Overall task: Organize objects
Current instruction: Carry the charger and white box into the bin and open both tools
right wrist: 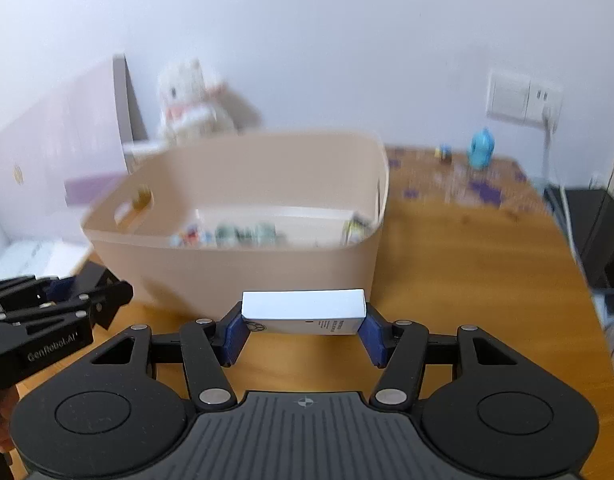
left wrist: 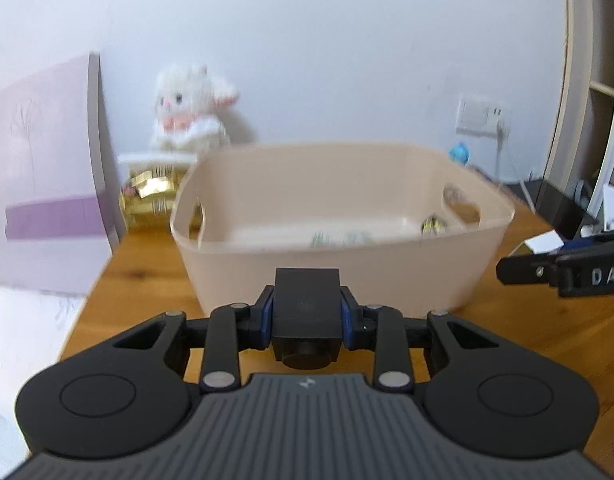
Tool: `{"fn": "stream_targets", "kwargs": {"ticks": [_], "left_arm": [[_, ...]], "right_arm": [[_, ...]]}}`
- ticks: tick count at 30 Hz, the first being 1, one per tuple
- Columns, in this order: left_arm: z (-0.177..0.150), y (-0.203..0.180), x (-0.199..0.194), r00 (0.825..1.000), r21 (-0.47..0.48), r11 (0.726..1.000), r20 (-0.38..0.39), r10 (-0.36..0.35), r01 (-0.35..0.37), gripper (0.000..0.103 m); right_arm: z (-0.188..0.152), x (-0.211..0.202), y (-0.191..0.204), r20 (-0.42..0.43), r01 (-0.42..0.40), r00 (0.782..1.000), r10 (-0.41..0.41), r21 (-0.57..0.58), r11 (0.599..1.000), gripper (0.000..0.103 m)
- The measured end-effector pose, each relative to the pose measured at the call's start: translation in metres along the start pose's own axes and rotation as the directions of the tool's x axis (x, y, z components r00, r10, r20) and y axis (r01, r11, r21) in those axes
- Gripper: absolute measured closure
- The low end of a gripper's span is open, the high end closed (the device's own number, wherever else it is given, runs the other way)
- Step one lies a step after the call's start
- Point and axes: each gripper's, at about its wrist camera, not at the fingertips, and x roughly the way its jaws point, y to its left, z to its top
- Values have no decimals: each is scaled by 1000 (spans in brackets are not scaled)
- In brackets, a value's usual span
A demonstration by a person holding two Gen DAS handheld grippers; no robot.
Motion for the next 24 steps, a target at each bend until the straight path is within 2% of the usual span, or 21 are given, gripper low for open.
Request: {"fn": "stream_targets", "kwargs": {"ticks": [5, 11, 14, 18, 24], "left_arm": [[29, 0, -7, 998, 23, 1000, 63, 6, -8, 69], [63, 2, 14, 995, 43, 998, 92, 42, -46, 69], [73, 4, 36, 997, 37, 997, 41, 59, -61, 69], [74, 8, 71, 995, 21, 997, -56, 77, -76, 69], [60, 9, 109, 976, 25, 996, -198, 92, -89, 69]], "right_arm": [[30, -22, 2, 102, -12, 995, 11, 4, 1000, 48], [62, -15, 1, 163, -25, 986, 22, 20, 999, 48], [72, -1, 6, 162, -11, 987, 9, 10, 1000, 48], [78, 30, 8, 108, -9, 994, 8, 13, 1000, 48], [71, 74, 19, -12, 29, 1000, -29, -23, 999, 48]]}}
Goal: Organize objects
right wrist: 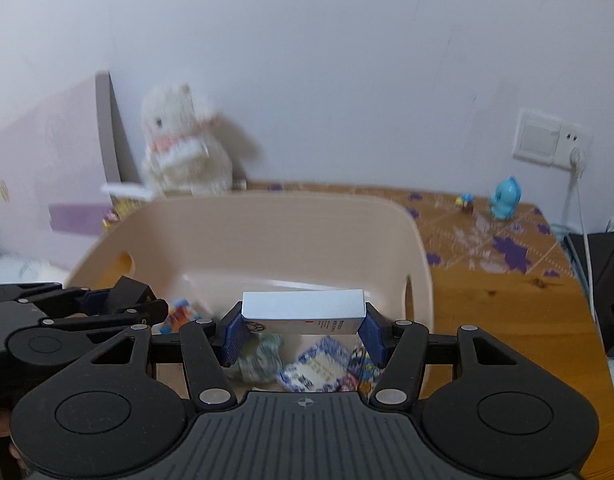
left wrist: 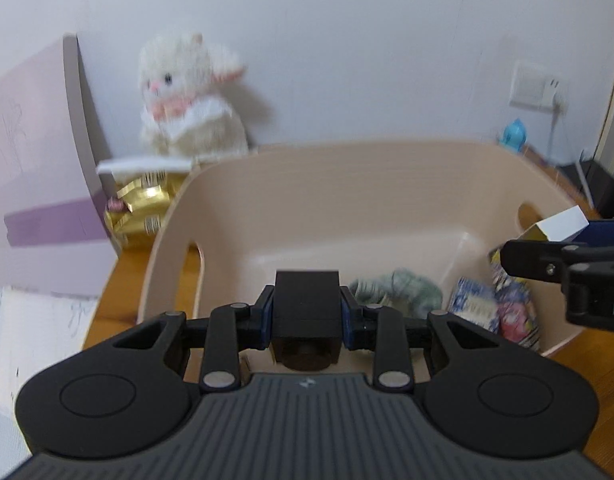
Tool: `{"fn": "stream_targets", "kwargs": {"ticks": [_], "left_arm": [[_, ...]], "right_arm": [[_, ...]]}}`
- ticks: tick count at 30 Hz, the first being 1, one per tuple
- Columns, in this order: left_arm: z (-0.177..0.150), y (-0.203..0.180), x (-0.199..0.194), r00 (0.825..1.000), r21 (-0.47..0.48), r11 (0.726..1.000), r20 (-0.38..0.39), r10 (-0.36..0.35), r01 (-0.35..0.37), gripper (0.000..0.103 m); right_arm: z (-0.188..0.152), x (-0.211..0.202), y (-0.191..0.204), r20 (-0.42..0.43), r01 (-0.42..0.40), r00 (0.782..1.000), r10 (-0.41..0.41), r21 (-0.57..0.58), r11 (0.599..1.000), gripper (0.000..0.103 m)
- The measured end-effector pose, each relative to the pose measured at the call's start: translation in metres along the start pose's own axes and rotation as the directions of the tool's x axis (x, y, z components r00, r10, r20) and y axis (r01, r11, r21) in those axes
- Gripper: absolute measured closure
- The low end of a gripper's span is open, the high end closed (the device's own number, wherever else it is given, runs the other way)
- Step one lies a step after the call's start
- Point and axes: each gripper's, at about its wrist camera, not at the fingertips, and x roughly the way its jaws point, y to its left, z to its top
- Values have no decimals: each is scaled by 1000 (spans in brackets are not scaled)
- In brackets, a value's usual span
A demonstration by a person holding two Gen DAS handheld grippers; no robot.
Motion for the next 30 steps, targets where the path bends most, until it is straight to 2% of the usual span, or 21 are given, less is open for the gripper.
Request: {"fn": "stream_targets", "kwargs": {"ticks": [3, 4, 8, 10, 20, 30], "left_arm": [[-4, 2, 7, 999, -10, 1000, -36, 2, -2, 69], [-5, 2, 7, 999, -11, 1000, -35, 3, -4, 66], [-3, 7, -6, 1000, -32, 999, 7, 7, -6, 32], [-2, 9, -18, 999, -37, 999, 36, 6, -5, 25], [-17, 12, -69, 993, -40, 999, 122, 9, -5, 20], [-60, 10, -126, 983, -48, 999, 184, 26, -17, 19]], "right_arm": [[-4, 12, 0, -43, 12, 999, -12, -1, 1000, 47], [-5, 15, -1, -56, 9, 998, -9, 2, 1000, 40], [-8, 9, -5, -54, 9, 998, -9, 7, 1000, 33], [-10, -2, -5, -39, 15, 999, -15, -1, 1000, 26], [-25, -58, 1, -25, 27, 999, -27, 6, 1000, 22], [-67, -115, 13, 17, 28, 999, -28, -12, 1000, 22]]}}
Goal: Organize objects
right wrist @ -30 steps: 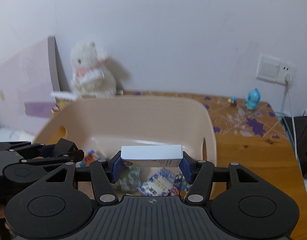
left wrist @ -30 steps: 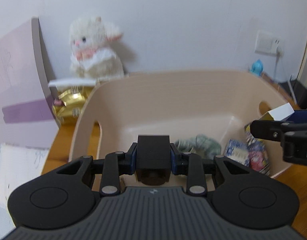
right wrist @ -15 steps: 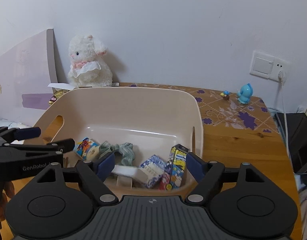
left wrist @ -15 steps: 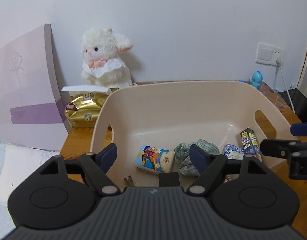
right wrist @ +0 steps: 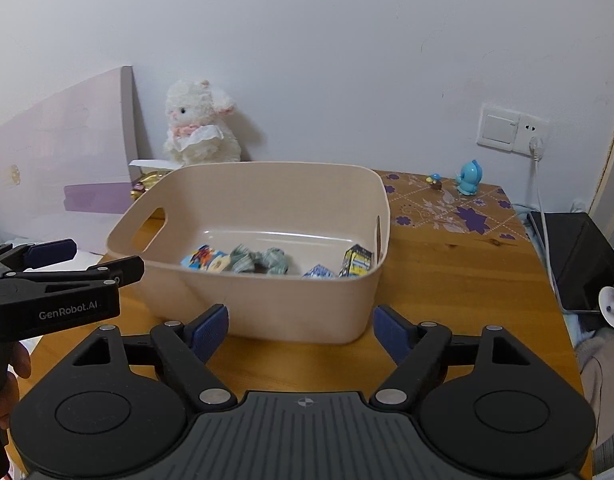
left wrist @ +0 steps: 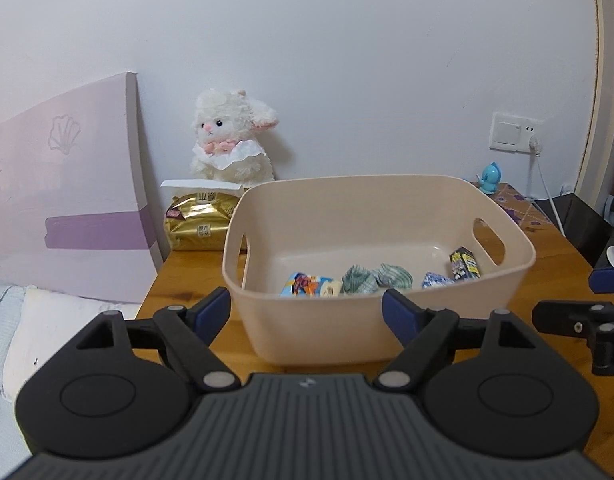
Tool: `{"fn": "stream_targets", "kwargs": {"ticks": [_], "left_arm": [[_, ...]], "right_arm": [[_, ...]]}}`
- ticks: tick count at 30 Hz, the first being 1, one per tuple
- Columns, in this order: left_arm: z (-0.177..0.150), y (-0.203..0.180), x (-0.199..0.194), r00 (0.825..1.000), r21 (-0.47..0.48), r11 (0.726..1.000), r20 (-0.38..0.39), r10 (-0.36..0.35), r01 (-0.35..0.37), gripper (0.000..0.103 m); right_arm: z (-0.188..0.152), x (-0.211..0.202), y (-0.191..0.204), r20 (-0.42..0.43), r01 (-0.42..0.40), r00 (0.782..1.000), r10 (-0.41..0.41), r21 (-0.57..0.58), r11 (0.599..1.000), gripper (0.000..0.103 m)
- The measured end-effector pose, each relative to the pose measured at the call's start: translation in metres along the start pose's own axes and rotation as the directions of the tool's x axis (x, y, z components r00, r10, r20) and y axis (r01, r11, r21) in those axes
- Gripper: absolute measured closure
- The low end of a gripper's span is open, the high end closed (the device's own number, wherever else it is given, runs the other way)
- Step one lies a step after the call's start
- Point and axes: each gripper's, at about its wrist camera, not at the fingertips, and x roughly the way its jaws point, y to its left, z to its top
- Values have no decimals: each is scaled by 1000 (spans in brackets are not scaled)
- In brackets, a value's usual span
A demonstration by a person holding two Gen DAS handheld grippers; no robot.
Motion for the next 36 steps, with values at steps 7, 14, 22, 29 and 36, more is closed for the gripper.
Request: {"fn": "stream_targets", "kwargs": {"ticks": [7, 14, 22, 29, 36], "left_arm": [[-27, -1, -40, 1000, -2, 1000, 29, 1, -1, 19], [-52, -5, -76, 998, -1, 1000, 60, 8, -8, 19], [-77, -14, -110, 997, 10, 1000, 74, -10, 9, 19], [-91, -23, -132, 997, 21, 1000, 78, -17, 16, 19], [-95, -29, -149, 996, 22, 999, 88, -32, 30, 19]], "right_arm": [[-32, -35, 9, 35, -19, 999, 19, -11, 1000, 22], [-58, -68, 13, 74, -38, 996, 39, -15, 999, 22], [-88, -99, 18, 100, -48, 994, 50, -22, 999, 22], [-102, -117, 17, 118, -61, 991, 62, -13, 998, 22], [-111, -124, 12, 106, -51, 993, 52, -7, 999, 20]]}}
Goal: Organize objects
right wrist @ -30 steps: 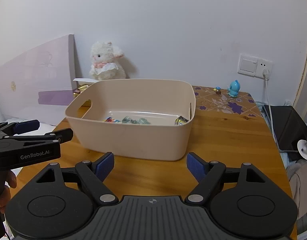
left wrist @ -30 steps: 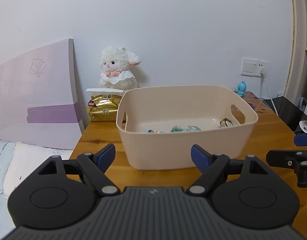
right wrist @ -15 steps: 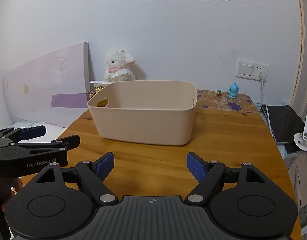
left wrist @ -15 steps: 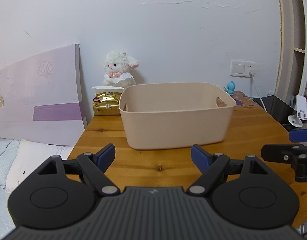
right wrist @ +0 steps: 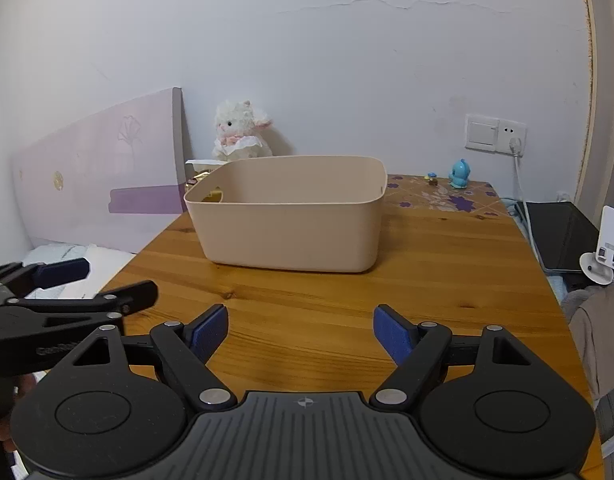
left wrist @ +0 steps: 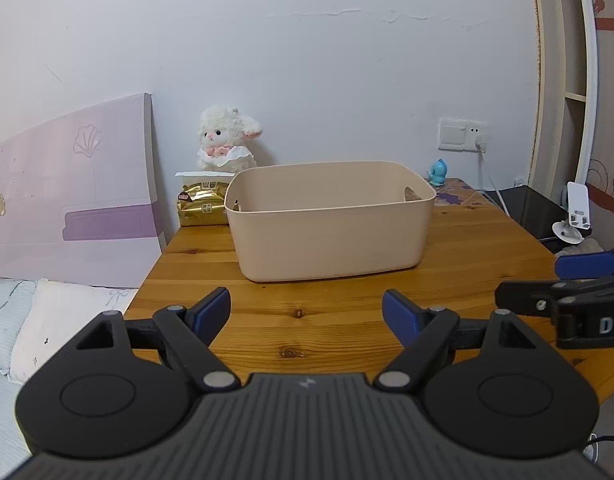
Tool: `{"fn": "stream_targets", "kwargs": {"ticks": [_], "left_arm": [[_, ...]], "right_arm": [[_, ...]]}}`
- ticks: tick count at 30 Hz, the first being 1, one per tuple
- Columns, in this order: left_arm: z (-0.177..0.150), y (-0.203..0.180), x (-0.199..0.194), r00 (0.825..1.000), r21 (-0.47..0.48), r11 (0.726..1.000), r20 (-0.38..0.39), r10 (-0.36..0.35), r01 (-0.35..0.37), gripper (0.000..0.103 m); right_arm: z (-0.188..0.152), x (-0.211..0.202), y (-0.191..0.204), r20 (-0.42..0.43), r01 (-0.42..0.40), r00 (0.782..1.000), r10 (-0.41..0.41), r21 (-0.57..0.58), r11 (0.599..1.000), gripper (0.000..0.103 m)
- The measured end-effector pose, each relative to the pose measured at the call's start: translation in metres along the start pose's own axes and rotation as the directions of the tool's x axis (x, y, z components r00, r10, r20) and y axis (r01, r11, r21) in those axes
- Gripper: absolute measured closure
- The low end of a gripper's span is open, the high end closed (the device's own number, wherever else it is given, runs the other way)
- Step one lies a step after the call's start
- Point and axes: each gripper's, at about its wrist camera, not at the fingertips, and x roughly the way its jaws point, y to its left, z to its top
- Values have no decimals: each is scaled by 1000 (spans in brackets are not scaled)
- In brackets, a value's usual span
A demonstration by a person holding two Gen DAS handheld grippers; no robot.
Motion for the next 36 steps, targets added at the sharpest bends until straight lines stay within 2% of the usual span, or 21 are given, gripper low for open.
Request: {"fn": "stream_targets", "kwargs": {"ticks": [6, 8, 36], "left_arm": [[2, -1, -9, 1000, -5, 1000, 6, -3, 3, 18], [2, -1, -9, 1000, -8, 1000, 3, 0, 0, 15], [3, 4, -10, 1000, -27, 1000, -6, 6, -6, 15]], "right_arm": [[-4, 0, -5, -16, 4, 1000, -4, 11, 1000, 20], [-4, -1, -6, -13, 5, 1000, -5, 14, 1000, 20], [3, -2, -2, 2, 19, 1000, -19, 3, 1000, 19]]}}
